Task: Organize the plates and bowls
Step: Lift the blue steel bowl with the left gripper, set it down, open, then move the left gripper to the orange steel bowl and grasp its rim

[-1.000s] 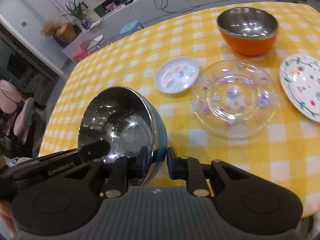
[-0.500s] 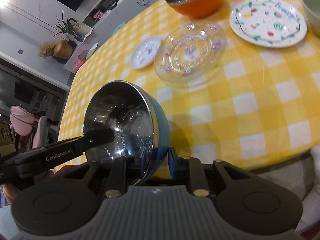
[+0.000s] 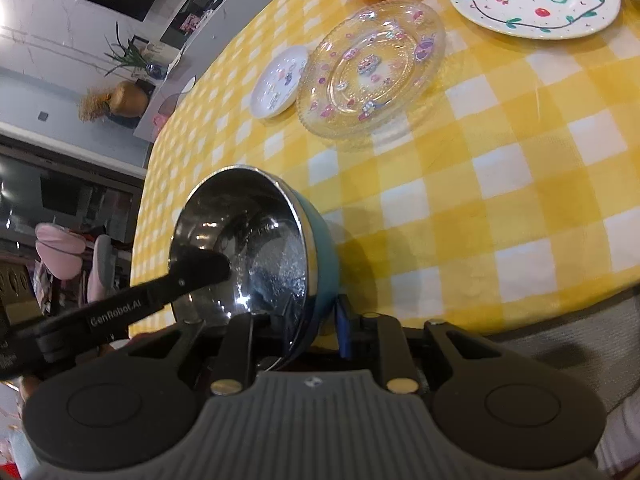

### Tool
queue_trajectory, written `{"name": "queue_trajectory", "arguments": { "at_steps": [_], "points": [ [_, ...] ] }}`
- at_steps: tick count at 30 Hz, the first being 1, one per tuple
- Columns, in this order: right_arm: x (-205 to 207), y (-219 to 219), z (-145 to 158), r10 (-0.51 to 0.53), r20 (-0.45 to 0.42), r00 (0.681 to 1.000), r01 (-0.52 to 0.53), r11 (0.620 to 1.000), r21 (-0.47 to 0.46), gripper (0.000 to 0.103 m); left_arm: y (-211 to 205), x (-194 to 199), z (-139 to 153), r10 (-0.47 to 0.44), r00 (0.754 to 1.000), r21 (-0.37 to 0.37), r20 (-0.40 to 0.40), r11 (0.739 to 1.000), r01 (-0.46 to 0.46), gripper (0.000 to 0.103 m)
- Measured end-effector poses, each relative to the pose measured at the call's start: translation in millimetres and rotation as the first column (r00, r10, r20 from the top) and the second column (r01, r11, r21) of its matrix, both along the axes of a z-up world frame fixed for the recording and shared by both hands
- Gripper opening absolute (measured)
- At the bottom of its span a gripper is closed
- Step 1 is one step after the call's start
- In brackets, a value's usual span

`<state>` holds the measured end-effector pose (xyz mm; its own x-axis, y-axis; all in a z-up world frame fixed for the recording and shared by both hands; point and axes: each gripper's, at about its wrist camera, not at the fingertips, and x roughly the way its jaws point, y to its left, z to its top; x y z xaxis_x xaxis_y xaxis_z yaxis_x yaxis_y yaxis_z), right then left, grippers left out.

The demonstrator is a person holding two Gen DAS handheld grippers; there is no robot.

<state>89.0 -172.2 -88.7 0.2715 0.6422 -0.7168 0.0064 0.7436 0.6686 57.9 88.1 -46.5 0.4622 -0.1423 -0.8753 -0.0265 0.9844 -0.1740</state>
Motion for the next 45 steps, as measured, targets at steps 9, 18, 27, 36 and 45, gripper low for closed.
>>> {"name": "queue_trajectory", "arguments": {
  "at_steps": [9,18,27,36,45],
  "points": [
    [5,-1,6,-0.034,0.070,0.997,0.035,0.999,-0.013,0.021,1,4,-4,0.033,0.999,0.010,-0.008,0.999,-0.033,0.013],
    [14,7,22,-0.018,0.224,0.974,0.035,0.996,-0.076,0.021,8,3,0,0.091,0.995,0.018,0.043,0.996,-0.092,0.015],
    [8,-1,32,-0.006,0.313,0.950,0.046,0.992,-0.119,0.036,17,-2,15,0.159,0.973,-0.025,0.166,0.987,-0.158,0.051],
    [-13,-21,70,0.028,0.490,0.871,0.059,0.985,-0.162,0.098,9,-11,29,0.160,0.934,-0.041,0.320,0.987,-0.155,0.085],
    [-11,-51,99,0.000,0.567,0.824,0.121,0.977,-0.176,0.100,2,-23,49,0.165,0.886,0.004,0.433,0.983,-0.185,0.093]
  ]
}}
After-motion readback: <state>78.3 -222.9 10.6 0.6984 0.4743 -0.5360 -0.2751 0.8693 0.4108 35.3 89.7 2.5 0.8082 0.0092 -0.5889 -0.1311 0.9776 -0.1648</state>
